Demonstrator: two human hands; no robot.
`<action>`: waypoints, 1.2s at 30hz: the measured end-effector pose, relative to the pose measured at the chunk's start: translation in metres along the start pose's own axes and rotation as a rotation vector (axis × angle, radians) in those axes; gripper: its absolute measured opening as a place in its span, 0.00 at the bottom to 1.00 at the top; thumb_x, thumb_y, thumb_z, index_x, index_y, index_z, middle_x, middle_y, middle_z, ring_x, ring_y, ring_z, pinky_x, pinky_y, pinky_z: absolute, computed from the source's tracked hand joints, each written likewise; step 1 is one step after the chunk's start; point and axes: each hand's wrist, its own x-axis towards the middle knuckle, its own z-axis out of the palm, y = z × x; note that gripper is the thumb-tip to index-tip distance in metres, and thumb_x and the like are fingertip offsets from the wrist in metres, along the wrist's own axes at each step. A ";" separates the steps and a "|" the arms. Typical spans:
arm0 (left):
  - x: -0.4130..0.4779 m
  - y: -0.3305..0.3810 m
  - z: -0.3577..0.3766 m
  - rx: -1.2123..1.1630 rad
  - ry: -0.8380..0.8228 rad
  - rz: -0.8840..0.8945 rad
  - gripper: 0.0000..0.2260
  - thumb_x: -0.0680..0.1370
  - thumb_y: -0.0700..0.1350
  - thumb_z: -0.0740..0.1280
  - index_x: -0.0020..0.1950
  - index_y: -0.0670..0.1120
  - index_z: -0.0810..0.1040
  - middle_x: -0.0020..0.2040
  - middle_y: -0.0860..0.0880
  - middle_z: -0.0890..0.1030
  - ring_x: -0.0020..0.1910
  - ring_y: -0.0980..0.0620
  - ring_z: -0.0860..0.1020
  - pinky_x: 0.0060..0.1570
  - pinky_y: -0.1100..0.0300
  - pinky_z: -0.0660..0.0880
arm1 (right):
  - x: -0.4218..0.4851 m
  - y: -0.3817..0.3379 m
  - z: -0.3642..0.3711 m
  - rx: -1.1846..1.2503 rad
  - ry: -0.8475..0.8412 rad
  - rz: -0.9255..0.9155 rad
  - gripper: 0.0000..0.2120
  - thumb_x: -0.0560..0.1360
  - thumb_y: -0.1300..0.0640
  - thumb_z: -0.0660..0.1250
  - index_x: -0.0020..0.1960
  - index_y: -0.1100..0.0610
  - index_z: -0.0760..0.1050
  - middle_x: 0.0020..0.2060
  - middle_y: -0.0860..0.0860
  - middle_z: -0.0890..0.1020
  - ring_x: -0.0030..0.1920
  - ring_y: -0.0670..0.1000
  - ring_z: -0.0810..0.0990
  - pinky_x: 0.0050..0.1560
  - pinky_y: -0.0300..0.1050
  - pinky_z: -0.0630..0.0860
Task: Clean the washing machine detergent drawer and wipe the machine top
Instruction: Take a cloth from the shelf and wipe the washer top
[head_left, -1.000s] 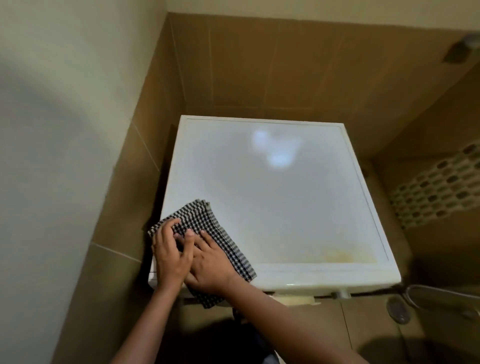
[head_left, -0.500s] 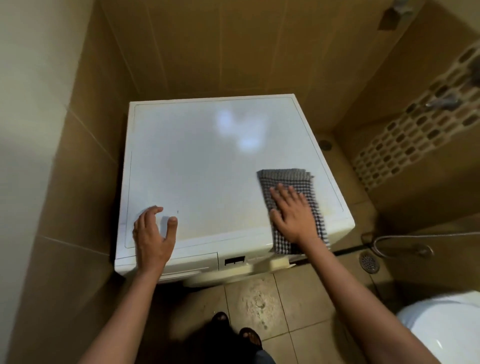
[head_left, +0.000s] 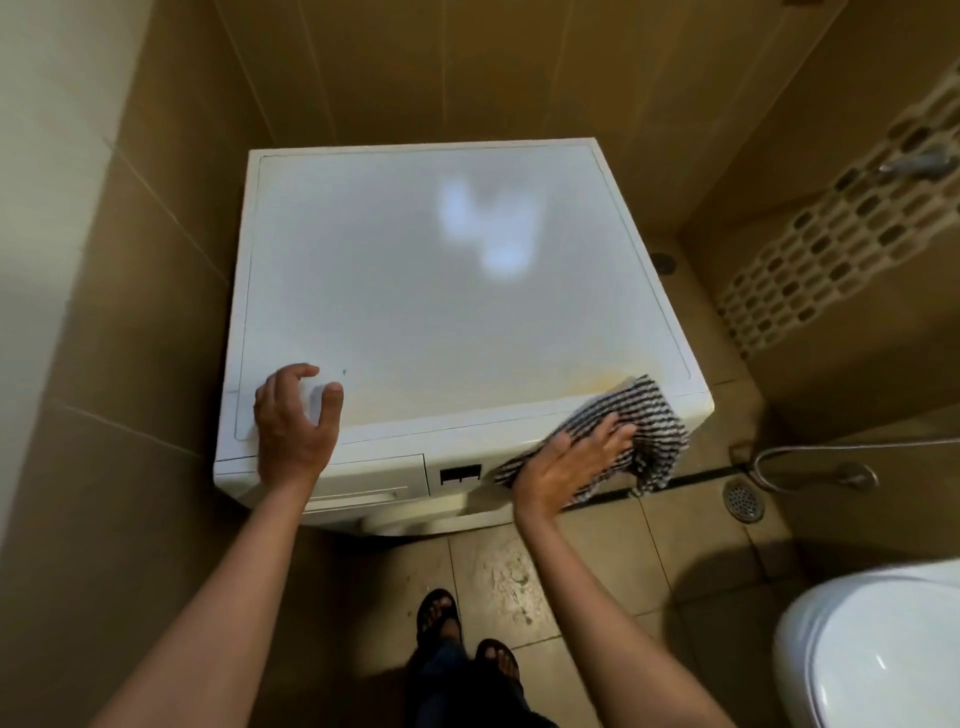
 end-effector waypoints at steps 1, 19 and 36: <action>-0.001 -0.001 0.000 -0.012 0.010 0.007 0.25 0.75 0.59 0.56 0.59 0.40 0.75 0.57 0.41 0.77 0.58 0.43 0.73 0.52 0.56 0.68 | -0.019 -0.012 0.010 0.038 -0.031 0.001 0.32 0.81 0.41 0.41 0.77 0.61 0.50 0.77 0.57 0.47 0.77 0.58 0.43 0.76 0.57 0.44; -0.011 -0.028 -0.021 -0.214 0.181 -0.114 0.21 0.76 0.56 0.59 0.53 0.39 0.77 0.53 0.38 0.78 0.54 0.41 0.74 0.58 0.45 0.70 | -0.090 -0.063 0.078 -0.456 -0.602 -1.763 0.23 0.83 0.60 0.44 0.71 0.51 0.69 0.69 0.57 0.71 0.70 0.62 0.68 0.72 0.57 0.62; -0.033 -0.006 -0.027 -0.112 -0.216 0.118 0.28 0.73 0.63 0.56 0.60 0.42 0.75 0.60 0.44 0.77 0.59 0.45 0.72 0.50 0.55 0.68 | 0.125 0.083 -0.075 -0.564 -0.238 -0.736 0.31 0.80 0.38 0.42 0.75 0.55 0.56 0.74 0.57 0.59 0.74 0.62 0.55 0.75 0.59 0.48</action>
